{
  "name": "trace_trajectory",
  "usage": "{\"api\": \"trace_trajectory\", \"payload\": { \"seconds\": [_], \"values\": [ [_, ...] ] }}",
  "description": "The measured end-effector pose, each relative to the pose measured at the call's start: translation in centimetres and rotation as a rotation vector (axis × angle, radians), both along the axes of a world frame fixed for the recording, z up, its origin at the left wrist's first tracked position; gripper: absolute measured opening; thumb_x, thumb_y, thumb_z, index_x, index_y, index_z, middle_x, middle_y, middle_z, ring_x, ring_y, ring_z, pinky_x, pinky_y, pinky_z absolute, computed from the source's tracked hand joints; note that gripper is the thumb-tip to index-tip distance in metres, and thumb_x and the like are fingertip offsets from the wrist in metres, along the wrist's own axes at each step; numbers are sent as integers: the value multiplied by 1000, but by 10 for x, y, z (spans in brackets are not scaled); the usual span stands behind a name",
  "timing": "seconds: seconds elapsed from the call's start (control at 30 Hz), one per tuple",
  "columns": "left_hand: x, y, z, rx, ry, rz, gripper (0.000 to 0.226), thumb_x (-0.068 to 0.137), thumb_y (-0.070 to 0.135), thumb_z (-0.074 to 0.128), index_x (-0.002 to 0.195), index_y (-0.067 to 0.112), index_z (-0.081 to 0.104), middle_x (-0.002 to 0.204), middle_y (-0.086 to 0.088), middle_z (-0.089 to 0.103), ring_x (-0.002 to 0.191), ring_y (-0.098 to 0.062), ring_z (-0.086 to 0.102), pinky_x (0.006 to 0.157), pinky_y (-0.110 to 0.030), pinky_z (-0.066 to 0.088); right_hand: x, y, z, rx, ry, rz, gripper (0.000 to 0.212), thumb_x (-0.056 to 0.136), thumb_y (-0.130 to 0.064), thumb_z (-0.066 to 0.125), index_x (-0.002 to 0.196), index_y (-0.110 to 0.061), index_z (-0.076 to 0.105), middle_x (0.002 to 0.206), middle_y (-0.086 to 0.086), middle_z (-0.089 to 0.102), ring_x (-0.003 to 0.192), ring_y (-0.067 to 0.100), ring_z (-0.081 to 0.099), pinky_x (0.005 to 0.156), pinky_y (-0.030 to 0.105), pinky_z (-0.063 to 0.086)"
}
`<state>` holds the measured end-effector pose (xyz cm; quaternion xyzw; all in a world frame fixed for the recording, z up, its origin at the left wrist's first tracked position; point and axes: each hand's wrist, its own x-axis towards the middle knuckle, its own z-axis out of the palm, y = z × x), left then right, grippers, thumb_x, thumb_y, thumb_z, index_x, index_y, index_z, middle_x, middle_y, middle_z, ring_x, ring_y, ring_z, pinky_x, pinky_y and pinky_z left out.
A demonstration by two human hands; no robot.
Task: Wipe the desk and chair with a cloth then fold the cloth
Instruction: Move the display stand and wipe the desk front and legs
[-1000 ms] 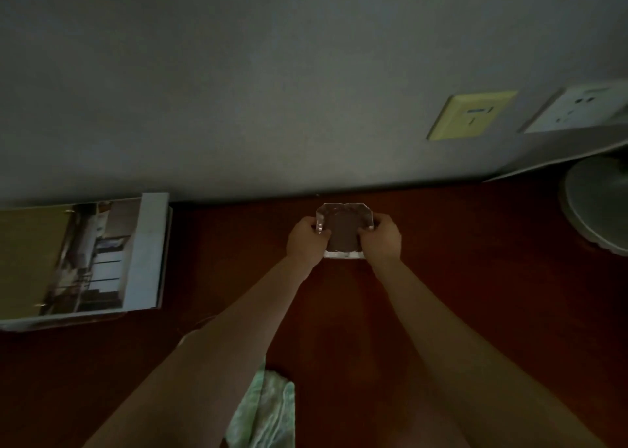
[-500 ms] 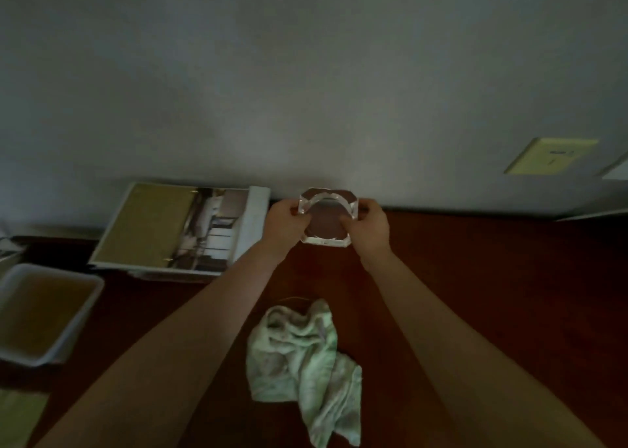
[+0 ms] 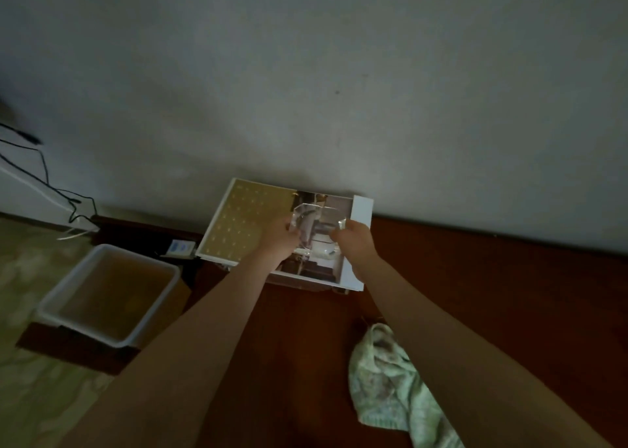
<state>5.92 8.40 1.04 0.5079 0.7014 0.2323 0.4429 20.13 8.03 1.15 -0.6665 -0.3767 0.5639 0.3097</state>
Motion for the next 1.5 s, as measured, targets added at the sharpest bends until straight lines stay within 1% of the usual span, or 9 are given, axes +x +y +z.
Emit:
{"api": "trace_trajectory", "payload": {
  "seconds": [0.2, 0.37, 0.5, 0.6, 0.87, 1.0, 1.1, 1.3, 1.5],
  "values": [
    [-10, 3, -20, 39, -39, -27, 36, 96, 4, 45, 130, 16, 51, 96, -3, 59, 72, -16, 53, 60, -24, 43, -6, 7, -10, -31, -93, -20, 26, 87, -2, 52, 111, 5, 60, 99, 23, 63, 95, 30, 62, 84, 41, 51],
    [-11, -2, -29, 121, -17, -55, 17, 96, 13, 48, 109, 21, 56, 93, 1, 62, 88, -27, 62, 76, -38, 51, -2, 1, 1, -16, -116, -1, 35, 93, -6, 50, 127, -4, 55, 120, 19, 59, 107, 29, 59, 93, 41, 48],
    [-6, -9, -33, 292, 104, 33, 18, 97, 23, 48, 101, 12, 62, 90, 0, 63, 70, -14, 57, 57, -17, 39, 27, -25, -9, 58, -146, -118, 37, 94, -15, 53, 131, -12, 54, 122, 9, 60, 96, 19, 59, 81, 31, 51],
    [6, -25, -32, 355, 183, 68, 22, 97, 20, 47, 109, 7, 61, 101, -3, 60, 82, -13, 55, 66, -18, 42, 60, -76, -29, 35, -320, -207, 35, 94, -16, 52, 129, -14, 53, 114, 3, 62, 83, 13, 58, 70, 26, 48],
    [56, -100, -30, 543, 153, -268, 12, 91, 5, 54, 94, 8, 65, 89, 3, 58, 75, -2, 50, 66, -10, 39, 112, -191, -78, 56, -572, -82, 36, 95, -18, 51, 131, -13, 51, 124, 10, 53, 103, 19, 53, 80, 24, 44],
    [60, -135, -54, 366, 301, -410, 18, 93, 9, 49, 101, 13, 65, 93, 6, 56, 83, -8, 55, 69, -17, 38, 111, -208, -77, 231, -900, 290, 51, 92, -36, 39, 140, -17, 44, 142, 13, 43, 133, 35, 35, 111, 43, 26],
    [63, -155, -71, 259, 398, -368, 30, 94, 12, 46, 120, 14, 60, 115, -1, 55, 111, -17, 52, 86, -25, 44, 113, -228, -91, 229, -1082, 662, 63, 94, -57, 14, 150, -28, 21, 155, 6, 21, 143, 34, 17, 115, 44, 6],
    [82, -171, -84, 22, 674, -253, 62, 96, 34, 44, 149, 13, 20, 153, -11, 23, 140, -26, 24, 111, -39, 27, 120, -253, -111, 240, -1165, 719, 60, 99, -54, 14, 151, -24, 19, 154, 11, 23, 143, 29, 14, 114, 43, 3],
    [112, -154, -88, -330, 696, -190, 84, 95, 56, 29, 149, 8, -13, 156, -18, -14, 145, -35, -7, 114, -54, 9, 132, -235, -115, 319, -1116, 758, 54, 96, -55, 27, 148, -39, 22, 150, 8, 35, 137, 30, 34, 109, 46, 26]
  ]
}}
